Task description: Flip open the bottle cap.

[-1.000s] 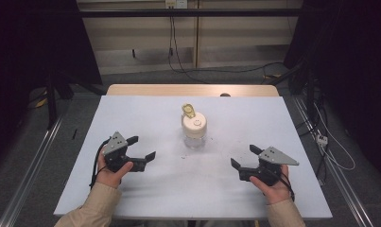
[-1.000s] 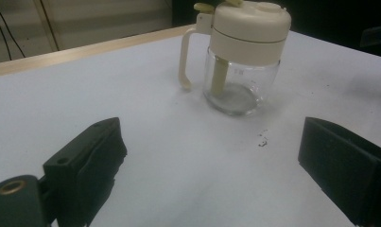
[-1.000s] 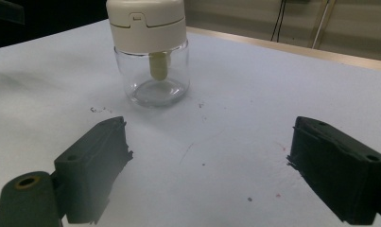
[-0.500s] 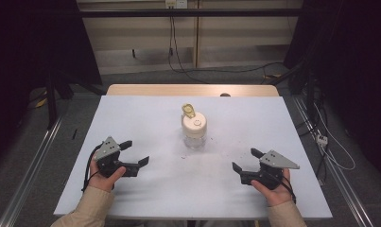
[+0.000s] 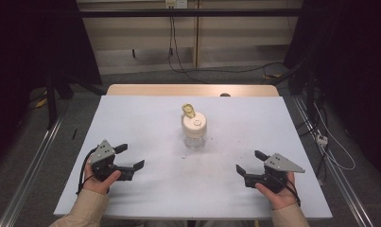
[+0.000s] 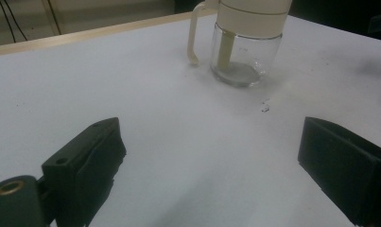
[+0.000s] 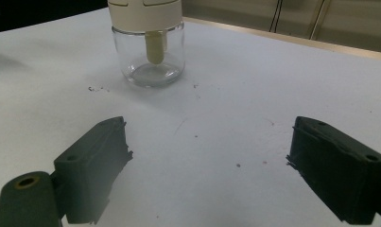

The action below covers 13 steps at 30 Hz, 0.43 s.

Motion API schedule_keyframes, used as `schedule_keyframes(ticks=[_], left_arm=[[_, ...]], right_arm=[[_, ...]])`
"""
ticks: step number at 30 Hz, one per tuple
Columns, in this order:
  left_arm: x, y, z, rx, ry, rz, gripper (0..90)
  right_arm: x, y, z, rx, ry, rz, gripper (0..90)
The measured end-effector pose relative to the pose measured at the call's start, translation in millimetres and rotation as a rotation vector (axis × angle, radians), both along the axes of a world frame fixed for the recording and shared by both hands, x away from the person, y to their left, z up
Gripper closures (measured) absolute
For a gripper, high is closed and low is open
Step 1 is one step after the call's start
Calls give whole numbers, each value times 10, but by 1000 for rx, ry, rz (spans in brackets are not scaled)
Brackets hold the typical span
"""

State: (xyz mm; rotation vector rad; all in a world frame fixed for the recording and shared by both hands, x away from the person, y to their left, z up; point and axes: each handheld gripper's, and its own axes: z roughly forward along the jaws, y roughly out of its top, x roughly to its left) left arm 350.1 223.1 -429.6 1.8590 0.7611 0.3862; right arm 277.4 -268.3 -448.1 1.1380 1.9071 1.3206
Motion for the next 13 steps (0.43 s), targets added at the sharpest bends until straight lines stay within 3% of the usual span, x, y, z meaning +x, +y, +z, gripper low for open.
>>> schedule_keyframes(ticks=[13], left_arm=[[5,-12,-18,14,8,-7,71]], right_arm=[[8,-21,-37,6,12,-3,119]])
